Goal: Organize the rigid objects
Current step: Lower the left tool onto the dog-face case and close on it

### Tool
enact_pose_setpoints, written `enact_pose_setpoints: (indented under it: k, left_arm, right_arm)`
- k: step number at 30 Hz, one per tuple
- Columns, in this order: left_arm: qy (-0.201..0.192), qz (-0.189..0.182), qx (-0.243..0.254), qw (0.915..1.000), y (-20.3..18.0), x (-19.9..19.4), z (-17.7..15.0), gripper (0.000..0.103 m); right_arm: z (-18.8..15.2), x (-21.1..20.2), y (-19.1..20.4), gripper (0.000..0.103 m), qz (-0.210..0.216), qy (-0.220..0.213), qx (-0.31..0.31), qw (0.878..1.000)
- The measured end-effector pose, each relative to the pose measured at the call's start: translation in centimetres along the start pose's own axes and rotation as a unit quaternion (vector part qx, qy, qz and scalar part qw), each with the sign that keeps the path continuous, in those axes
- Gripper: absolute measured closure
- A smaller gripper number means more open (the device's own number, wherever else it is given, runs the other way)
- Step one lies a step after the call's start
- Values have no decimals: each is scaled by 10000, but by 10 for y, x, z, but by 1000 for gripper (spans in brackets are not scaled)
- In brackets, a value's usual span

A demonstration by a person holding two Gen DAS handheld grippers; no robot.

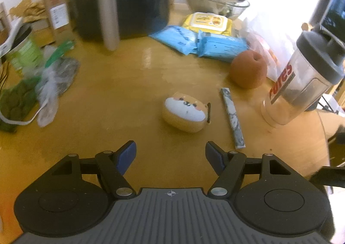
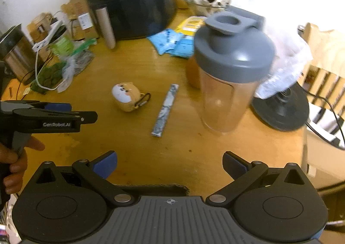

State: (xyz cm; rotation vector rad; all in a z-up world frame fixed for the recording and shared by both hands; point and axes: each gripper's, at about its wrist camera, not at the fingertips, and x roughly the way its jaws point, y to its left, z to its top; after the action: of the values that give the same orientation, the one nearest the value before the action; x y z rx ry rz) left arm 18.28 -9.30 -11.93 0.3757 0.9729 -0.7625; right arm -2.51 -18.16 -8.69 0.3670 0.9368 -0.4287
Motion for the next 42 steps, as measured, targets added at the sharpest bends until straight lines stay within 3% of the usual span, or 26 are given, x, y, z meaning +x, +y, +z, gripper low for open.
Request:
enact_pose_setpoints:
  k: [6, 21, 29, 33, 42]
  left_arm:
    - [-247, -107, 602, 9978, -11, 22, 5, 23]
    - [-19, -267, 1443, 9892, -26, 75, 24, 20]
    - [108, -290, 1294, 9911, -25, 83, 29, 26]
    - [235, -122, 1225, 9921, -25, 83, 30, 26]
    - [275, -49, 943, 9952, -19, 63, 24, 26]
  right_arm:
    - [-7, -5, -17, 0, -189, -13, 342, 9992]
    - [-21, -12, -43, 0, -497, 32, 883, 9949]
    - [-22, -15, -52, 0, -561, 17, 1030, 9931]
    - [-22, -15, -53, 0, -554, 18, 1003, 9934]
    - [-20, -15, -52, 0, -474, 9, 859, 9952]
